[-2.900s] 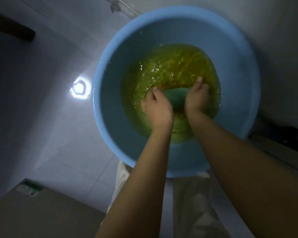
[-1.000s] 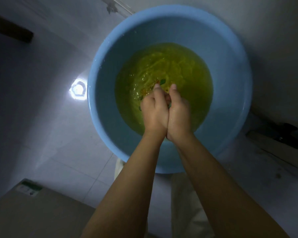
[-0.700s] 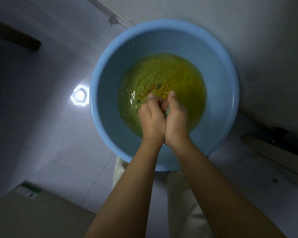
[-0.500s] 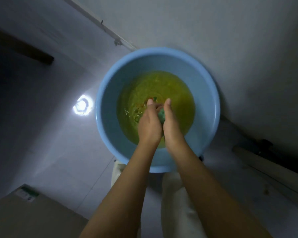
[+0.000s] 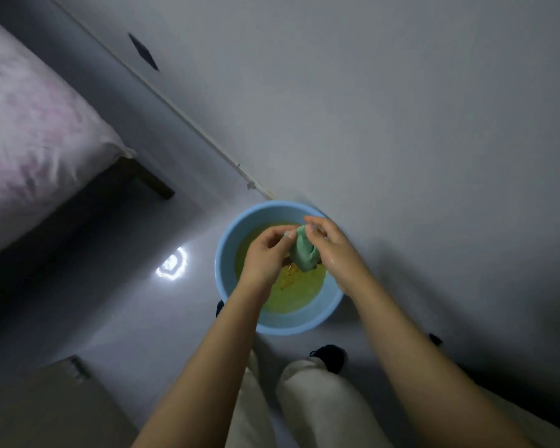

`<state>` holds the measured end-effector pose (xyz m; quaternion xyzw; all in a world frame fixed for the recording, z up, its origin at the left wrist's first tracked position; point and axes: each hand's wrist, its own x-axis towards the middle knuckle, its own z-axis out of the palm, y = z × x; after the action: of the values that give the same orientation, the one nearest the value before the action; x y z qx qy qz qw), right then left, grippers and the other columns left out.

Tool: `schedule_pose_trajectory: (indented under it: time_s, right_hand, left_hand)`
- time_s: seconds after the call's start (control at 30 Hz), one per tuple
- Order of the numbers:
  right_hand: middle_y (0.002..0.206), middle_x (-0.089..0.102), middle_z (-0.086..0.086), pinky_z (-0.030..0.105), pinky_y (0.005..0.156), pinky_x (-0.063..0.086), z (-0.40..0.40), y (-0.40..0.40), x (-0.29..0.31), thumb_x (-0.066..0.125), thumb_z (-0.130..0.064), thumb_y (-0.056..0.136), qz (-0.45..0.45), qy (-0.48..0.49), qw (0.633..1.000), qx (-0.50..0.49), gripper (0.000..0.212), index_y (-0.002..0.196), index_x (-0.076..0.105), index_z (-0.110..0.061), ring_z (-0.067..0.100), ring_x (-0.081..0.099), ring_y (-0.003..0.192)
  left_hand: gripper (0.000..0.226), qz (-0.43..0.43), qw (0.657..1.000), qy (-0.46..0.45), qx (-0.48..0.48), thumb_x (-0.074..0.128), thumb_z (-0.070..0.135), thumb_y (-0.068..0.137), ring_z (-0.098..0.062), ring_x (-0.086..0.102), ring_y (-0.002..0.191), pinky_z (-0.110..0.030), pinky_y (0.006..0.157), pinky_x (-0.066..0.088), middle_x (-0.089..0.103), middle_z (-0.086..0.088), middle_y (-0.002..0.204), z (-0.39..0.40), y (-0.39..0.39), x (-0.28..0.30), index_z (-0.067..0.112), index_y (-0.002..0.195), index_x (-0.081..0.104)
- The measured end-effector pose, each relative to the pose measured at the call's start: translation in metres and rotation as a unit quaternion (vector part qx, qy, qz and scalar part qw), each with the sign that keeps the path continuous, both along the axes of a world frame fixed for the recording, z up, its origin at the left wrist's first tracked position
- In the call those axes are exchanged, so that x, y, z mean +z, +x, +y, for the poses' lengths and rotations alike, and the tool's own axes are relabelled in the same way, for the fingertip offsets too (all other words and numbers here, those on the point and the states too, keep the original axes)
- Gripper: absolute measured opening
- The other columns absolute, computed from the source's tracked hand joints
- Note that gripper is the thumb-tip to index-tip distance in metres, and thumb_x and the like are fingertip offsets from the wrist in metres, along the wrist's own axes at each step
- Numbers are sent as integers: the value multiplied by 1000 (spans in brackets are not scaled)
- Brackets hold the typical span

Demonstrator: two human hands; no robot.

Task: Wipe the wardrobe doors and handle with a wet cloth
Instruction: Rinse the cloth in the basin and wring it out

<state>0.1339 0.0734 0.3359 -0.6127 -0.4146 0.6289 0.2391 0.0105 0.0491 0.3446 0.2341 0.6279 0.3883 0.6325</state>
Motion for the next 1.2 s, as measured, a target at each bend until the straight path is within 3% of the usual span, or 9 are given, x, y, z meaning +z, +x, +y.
schedule_pose_trajectory:
  time_s: [0.1,0.2,0.33,0.53,0.7,0.77,0.93,1.07,1.2]
  right_hand:
    - [102,55,-15,11,84,44,-7,8,60,54,-16,97,-6,50,998,44,30,127,54,-17,10,55,103]
    - [108,58,-11,24,91,48,-21,17,119,61,-19,93,-3,81,995,57,28,120,56,-22,13,56,108]
    - [109,64,3,34,83,56,-31,23,178,71,-24,84,1,127,992,14,26,104,60,-36,22,63,102]
    - [99,66,-2,36,75,57,-50,30,256,74,-16,81,-4,224,968,-115,20,89,64,-31,24,65,94]
    - [90,65,-6,19,67,51,-81,31,304,71,-9,83,-49,303,925,-224,20,79,57,-23,10,61,85]
    - [89,67,-7,21,72,52,-97,36,320,71,-7,83,-74,335,898,-275,22,77,56,-22,10,61,84]
    - [71,52,-7,30,72,45,-135,59,347,68,-4,84,-111,385,845,-354,26,79,52,-23,6,51,67]
    - [84,59,-11,22,75,47,-168,77,377,65,-7,88,-131,414,815,-384,23,87,55,-27,2,57,76]
    - [87,66,-11,20,76,49,-208,95,403,67,-12,87,-134,433,791,-411,17,86,63,-29,9,62,86]
  left_hand:
    - [9,10,998,4,55,58,9,93,-20,64,80,-31,69,56,66,-6,85,-12,2,49,12,87,65]
    - [11,-31,994,11,103,55,4,93,-19,62,75,-25,57,54,64,-6,83,-20,4,109,11,87,61]
    - [8,-61,992,51,101,55,8,94,-15,64,73,-23,56,55,63,-8,91,-21,0,175,12,95,61]
    - [20,-92,982,143,-80,54,18,94,-21,67,90,-31,78,57,66,-10,102,-20,-6,249,11,110,62]
    - [14,-27,952,206,-224,68,10,83,-23,69,84,-29,76,58,70,-10,86,-23,-2,286,3,95,66]
    - [11,-5,938,232,-257,72,12,81,-18,68,76,-27,69,57,70,-5,76,-25,6,298,4,86,66]
    - [37,69,886,323,-324,80,52,64,-16,64,88,-29,80,49,69,-8,91,-25,33,322,18,72,68]
    - [26,-62,866,285,-406,76,27,77,-18,58,72,-25,64,48,62,-4,74,-49,63,351,9,78,57]
    - [39,-178,839,212,-468,72,40,79,-26,57,78,-36,67,48,62,-13,86,-78,98,375,9,93,52]
